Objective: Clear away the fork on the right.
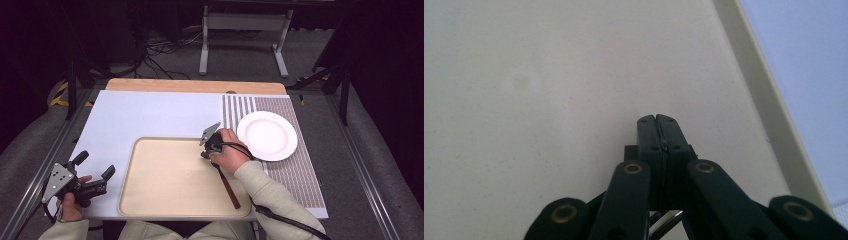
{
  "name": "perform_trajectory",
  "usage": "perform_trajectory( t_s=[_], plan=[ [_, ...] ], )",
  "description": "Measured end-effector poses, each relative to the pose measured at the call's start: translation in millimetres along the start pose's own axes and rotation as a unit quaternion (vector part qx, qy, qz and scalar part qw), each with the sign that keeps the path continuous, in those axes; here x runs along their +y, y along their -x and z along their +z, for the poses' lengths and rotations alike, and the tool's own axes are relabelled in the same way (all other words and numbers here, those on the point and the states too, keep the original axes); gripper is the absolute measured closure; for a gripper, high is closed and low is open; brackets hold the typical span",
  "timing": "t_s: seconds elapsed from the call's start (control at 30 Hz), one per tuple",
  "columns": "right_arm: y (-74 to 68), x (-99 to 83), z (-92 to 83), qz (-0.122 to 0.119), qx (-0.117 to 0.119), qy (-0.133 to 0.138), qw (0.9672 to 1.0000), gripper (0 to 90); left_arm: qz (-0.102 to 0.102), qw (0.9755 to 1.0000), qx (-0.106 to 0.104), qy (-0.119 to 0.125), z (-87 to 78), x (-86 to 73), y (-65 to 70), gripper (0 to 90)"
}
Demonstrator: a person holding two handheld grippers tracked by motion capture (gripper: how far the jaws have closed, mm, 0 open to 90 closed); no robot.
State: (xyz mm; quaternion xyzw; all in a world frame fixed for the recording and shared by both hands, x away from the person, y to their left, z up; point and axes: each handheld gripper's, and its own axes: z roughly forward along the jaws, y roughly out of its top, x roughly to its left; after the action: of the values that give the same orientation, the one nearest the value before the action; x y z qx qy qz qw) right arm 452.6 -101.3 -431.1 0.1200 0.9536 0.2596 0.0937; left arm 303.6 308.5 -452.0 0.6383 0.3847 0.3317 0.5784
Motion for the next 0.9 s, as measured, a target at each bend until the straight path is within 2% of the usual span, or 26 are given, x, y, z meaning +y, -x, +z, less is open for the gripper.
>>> perform_trajectory(
  t_s=[0.6, 0.9],
  plan=[
    [18.1, -27.7, -15.3, 0.040, -0.025, -0.014, 0.9988, 90.0, -0.001, 1.0000, 0.000, -0.003, 0.4, -0.3, 0.0, 0.0],
    [22.7, -36.8, -20.5, 0.049, -0.033, -0.014, 0.9982, 90.0, 0.001, 1.0000, -0.001, -0.004, 0.9, -0.3, -0.1, 0.0]
  ],
)
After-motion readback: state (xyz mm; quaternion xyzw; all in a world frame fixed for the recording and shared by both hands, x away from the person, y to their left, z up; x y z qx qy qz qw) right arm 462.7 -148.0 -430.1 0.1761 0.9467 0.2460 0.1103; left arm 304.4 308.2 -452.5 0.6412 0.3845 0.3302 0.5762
